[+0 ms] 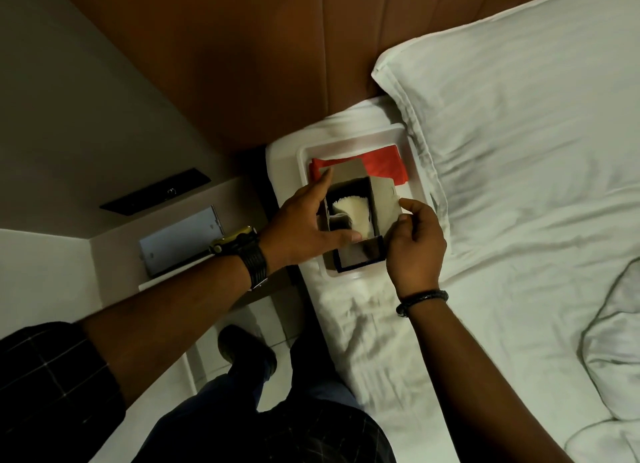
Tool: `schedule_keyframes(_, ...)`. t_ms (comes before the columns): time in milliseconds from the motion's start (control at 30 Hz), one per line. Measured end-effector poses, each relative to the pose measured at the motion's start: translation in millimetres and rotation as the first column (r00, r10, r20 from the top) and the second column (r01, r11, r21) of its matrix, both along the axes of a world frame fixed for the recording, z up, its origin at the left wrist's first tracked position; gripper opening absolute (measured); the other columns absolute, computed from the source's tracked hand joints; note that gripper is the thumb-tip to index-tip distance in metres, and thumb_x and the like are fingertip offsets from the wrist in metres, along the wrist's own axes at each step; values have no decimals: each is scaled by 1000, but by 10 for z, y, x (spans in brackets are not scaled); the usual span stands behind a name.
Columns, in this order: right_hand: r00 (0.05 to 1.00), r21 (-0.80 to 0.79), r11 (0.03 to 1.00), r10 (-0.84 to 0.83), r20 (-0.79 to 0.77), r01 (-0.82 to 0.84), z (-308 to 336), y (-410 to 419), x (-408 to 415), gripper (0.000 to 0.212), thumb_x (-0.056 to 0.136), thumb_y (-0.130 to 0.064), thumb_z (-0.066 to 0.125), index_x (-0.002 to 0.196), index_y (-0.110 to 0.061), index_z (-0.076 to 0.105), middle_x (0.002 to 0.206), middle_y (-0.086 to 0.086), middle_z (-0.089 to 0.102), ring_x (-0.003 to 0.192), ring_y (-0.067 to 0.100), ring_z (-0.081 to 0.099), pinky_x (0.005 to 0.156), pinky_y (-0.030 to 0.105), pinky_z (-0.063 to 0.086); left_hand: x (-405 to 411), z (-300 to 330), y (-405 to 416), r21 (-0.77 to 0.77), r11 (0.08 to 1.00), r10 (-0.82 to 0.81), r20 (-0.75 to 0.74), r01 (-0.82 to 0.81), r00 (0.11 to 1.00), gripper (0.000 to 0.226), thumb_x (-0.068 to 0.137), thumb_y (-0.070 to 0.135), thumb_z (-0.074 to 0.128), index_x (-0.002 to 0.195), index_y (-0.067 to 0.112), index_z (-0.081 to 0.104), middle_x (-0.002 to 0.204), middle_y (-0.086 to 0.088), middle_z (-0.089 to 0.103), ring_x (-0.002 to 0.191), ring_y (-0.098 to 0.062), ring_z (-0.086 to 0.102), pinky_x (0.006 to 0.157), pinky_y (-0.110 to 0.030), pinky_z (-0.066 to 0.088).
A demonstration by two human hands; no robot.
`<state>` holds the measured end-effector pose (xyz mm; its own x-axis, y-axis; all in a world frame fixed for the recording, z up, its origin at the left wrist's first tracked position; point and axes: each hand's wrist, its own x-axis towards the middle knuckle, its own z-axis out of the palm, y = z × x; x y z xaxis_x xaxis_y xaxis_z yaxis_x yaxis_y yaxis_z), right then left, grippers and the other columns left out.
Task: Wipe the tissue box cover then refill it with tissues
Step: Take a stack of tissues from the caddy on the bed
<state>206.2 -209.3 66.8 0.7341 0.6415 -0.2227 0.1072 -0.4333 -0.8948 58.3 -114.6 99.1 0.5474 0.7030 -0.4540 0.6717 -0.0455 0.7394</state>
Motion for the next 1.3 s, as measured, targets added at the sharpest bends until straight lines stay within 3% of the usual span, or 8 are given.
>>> schedule_keyframes(367, 998, -71, 997, 30, -54, -34, 117, -7, -23, 26, 96, -6, 43, 110, -18, 63, 68, 4, 65, 63, 19, 62, 61, 22, 49, -55, -44, -165, 29, 984, -173, -87, 176, 981, 152, 50, 59, 84, 146, 28, -30, 159, 5, -24, 138, -3, -7, 111, -26, 14)
schedule_keyframes(633, 986, -131, 983, 114, -118, -130, 247, 10, 23, 24, 98, -12, 47, 116, -13, 63, 78, -1, 67, 70, 15, 64, 69, 32, 54, -69, -181, -177, 161, 969, -170, -119, 188, 978, 149, 52, 54, 88, 147, 31, -25, 162, 3, -4, 145, -22, 22, 112, -39, 35)
schedule_keyframes(733, 980, -135, 979, 169, 103, -154, 361, 4, 0, 23, 95, -13, 55, 114, -8, 65, 109, 10, 62, 97, 26, 62, 88, 42, 52, -65, -225, -193, 202, 965, -147, -96, 164, 984, 145, 49, 53, 87, 147, 36, -18, 159, 2, 10, 140, -24, 33, 106, -44, 45)
schedule_keyframes(833, 891, -63, 984, 180, 416, -169, 510, 17, -28, 19, 90, -8, 63, 107, -8, 70, 105, 12, 60, 96, 29, 58, 83, 36, 47, -78, -243, -165, 211, 971, -108, -45, 116, 993, 141, 43, 59, 86, 146, 41, -9, 153, 4, 21, 132, -19, 41, 99, -38, 50)
schedule_keyframes(933, 810, -101, 948, 311, 498, -302, 635, 79, -95, 20, 90, -7, 62, 107, -10, 71, 98, 10, 64, 89, 25, 59, 74, 28, 44, -77, -229, -120, 217, 973, -87, 25, 79, 996, 136, 39, 62, 87, 144, 45, 2, 148, 10, 29, 127, -10, 42, 97, -36, 52)
schedule_keyframes(1033, 757, -173, 893, 445, 479, -416, 693, 121, -206, 18, 91, -9, 60, 105, -11, 71, 94, 7, 67, 81, 22, 62, 68, 22, 38, -74, -220, -111, 236, 967, -116, 83, 93, 990, 130, 44, 58, 88, 142, 52, 3, 143, 30, 26, 127, 8, 34, 98, -12, 42)
schedule_keyframes(1167, 693, -479, 761, 625, 359, -438, 621, 169, -284, 24, 95, -30, 55, 105, -11, 64, 103, 7, 62, 83, 24, 63, 64, 21, 34, -100, -254, -155, 190, 978, -96, 31, 88, 995, 139, 43, 61, 82, 149, 35, -4, 154, 4, 22, 135, -19, 38, 104, -39, 46)
schedule_keyframes(1300, 629, -605, 716, 656, 416, -347, 580, 234, -380, 23, 94, -33, 56, 105, -15, 64, 106, 6, 61, 89, 25, 62, 66, 28, 43, -76, -266, -157, 206, 972, -118, 19, 112, 993, 143, 49, 47, 90, 151, 29, -9, 157, -1, 18, 138, -23, 36, 109, -43, 42)
